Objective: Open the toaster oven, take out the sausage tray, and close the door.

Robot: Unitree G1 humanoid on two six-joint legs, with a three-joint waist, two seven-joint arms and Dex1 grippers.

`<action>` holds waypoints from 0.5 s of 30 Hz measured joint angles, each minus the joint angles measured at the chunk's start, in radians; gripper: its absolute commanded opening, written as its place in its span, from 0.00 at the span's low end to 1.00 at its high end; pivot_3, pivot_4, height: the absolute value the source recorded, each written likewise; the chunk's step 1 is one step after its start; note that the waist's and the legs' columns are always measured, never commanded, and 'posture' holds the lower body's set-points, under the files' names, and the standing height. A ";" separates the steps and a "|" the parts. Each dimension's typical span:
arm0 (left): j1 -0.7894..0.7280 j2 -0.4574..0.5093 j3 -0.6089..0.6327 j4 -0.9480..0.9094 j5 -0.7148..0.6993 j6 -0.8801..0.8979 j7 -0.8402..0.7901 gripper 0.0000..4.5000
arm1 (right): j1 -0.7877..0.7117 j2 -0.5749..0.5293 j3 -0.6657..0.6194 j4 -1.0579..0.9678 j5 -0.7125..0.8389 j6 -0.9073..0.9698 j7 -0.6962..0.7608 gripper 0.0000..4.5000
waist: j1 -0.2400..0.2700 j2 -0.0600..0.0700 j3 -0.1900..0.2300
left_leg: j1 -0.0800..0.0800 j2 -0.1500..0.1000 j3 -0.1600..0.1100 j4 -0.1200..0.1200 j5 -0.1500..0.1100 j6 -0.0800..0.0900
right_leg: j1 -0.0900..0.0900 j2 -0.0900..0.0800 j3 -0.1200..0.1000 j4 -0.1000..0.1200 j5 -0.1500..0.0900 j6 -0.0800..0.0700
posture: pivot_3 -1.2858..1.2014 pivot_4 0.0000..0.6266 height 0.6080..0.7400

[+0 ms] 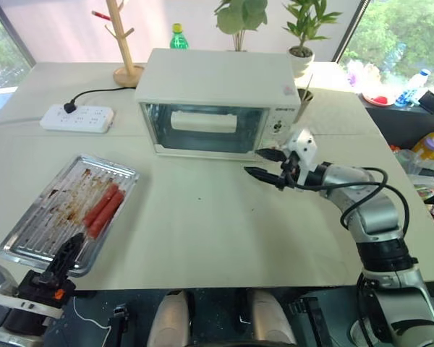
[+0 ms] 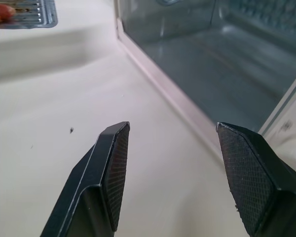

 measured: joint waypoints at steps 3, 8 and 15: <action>-0.016 0.035 -0.013 0.016 0.000 0.049 -0.002 0.00 | 0.028 -0.037 -0.001 -0.042 0.007 0.003 0.024 0.63 | -0.001 0.000 0.000 | 0.000 0.000 0.000 0.000 0.000 0.000 | 0.000 0.000 0.000 0.000 0.000 0.000 | 0.52 0.24 0.82; -0.092 0.142 -0.061 0.080 0.000 0.150 -0.024 0.00 | 0.099 -0.140 -0.050 -0.167 0.084 0.072 0.084 0.94 | 0.002 0.001 0.001 | 0.000 0.001 0.000 0.000 0.000 0.000 | -0.001 0.000 0.000 0.001 0.000 0.000 | 0.52 0.24 0.82; -0.323 0.340 -0.196 0.252 0.001 0.333 -0.084 0.00 | 0.230 -0.232 -0.151 -0.333 0.170 0.154 0.094 0.99 | 0.001 0.002 0.001 | 0.000 0.001 0.000 0.000 0.000 0.000 | -0.001 0.000 0.000 0.001 0.000 0.000 | 0.52 0.24 0.82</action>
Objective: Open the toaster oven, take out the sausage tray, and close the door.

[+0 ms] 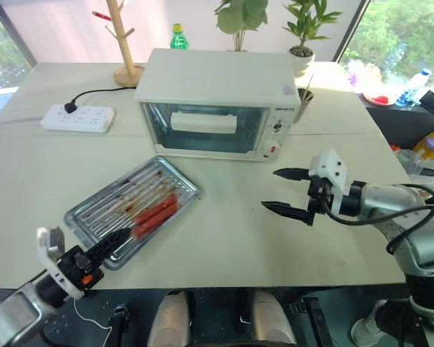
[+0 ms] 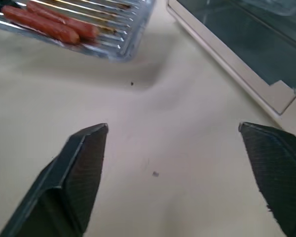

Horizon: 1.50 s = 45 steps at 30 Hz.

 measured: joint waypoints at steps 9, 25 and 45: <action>-0.469 0.067 -0.315 0.314 0.016 0.203 -0.043 0.00 | 0.203 -0.037 -0.197 -0.191 0.075 0.104 -0.100 0.99 | 0.020 0.001 0.000 | 0.000 -0.002 0.001 0.000 0.000 0.000 | 0.000 0.000 0.000 0.001 0.000 0.000 | 0.52 0.24 0.82; -0.883 -0.055 -0.485 0.649 0.572 0.372 -0.382 0.00 | 0.462 0.016 -0.390 -0.431 0.188 0.207 -0.300 0.99 | 0.027 0.001 -0.001 | 0.001 -0.004 0.001 0.000 0.000 0.000 | 0.002 -0.001 0.001 0.002 0.000 0.000 | 0.52 0.24 0.82; -0.906 -0.048 -0.381 0.642 0.853 0.441 -0.552 0.99 | 0.389 0.014 -0.285 -0.364 0.181 0.157 -0.352 1.00 | 0.018 0.001 -0.001 | 0.001 -0.002 0.000 0.000 0.000 0.000 | 0.000 0.001 0.001 0.003 0.000 0.000 | 0.52 0.24 0.82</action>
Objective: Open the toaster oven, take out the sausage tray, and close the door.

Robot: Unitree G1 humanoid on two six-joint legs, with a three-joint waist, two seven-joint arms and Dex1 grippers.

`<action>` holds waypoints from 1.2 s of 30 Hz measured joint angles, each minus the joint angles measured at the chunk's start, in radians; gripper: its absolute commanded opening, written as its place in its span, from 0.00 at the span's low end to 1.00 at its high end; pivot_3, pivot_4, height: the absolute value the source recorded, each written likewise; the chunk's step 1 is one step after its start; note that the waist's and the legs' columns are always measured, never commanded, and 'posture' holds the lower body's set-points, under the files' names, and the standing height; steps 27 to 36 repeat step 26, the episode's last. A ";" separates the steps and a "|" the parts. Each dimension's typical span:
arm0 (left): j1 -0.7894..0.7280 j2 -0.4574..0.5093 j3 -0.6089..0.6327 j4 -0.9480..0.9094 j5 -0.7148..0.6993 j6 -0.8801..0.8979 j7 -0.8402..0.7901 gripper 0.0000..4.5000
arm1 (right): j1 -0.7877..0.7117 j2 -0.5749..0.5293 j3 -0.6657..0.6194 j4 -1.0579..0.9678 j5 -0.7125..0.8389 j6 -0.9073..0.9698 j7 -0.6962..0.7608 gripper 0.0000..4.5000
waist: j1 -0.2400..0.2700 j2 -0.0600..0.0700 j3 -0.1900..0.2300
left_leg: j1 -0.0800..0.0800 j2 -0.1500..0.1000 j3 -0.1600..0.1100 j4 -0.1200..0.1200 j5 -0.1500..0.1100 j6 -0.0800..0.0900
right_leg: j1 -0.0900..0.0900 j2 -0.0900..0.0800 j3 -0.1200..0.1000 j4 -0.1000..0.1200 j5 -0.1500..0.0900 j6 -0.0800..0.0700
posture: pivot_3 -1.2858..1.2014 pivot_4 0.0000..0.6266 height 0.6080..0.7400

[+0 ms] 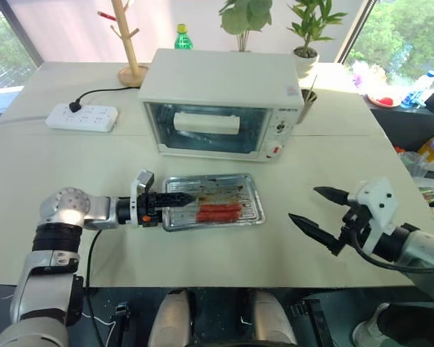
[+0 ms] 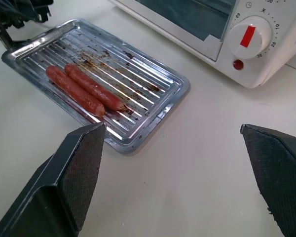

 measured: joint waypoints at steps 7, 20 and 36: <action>0.221 0.210 0.061 -0.214 0.062 -0.135 -0.118 0.99 | -0.075 -0.019 0.069 0.087 -0.032 -0.040 0.037 1.00 | -0.031 0.000 0.000 | 0.000 0.002 0.001 -0.002 0.000 0.000 | -0.003 0.001 0.000 0.002 -0.001 -0.001 | 0.52 0.24 0.82; 0.505 0.535 0.206 -0.533 0.370 -0.725 -0.420 0.99 | -0.253 -0.211 0.090 0.314 0.021 -0.072 0.345 1.00 | -0.012 0.004 0.004 | -0.003 0.001 0.002 -0.003 0.000 -0.001 | -0.006 -0.005 -0.002 0.001 -0.003 -0.004 | 0.52 0.24 0.82; 0.416 0.594 0.251 -0.556 0.378 -0.780 -0.502 0.99 | -0.293 -0.294 0.094 0.416 0.040 -0.080 0.519 1.00 | -0.019 0.004 0.005 | -0.004 0.000 0.006 -0.003 -0.002 -0.001 | -0.006 -0.005 -0.001 -0.001 -0.002 -0.002 | 0.52 0.24 0.82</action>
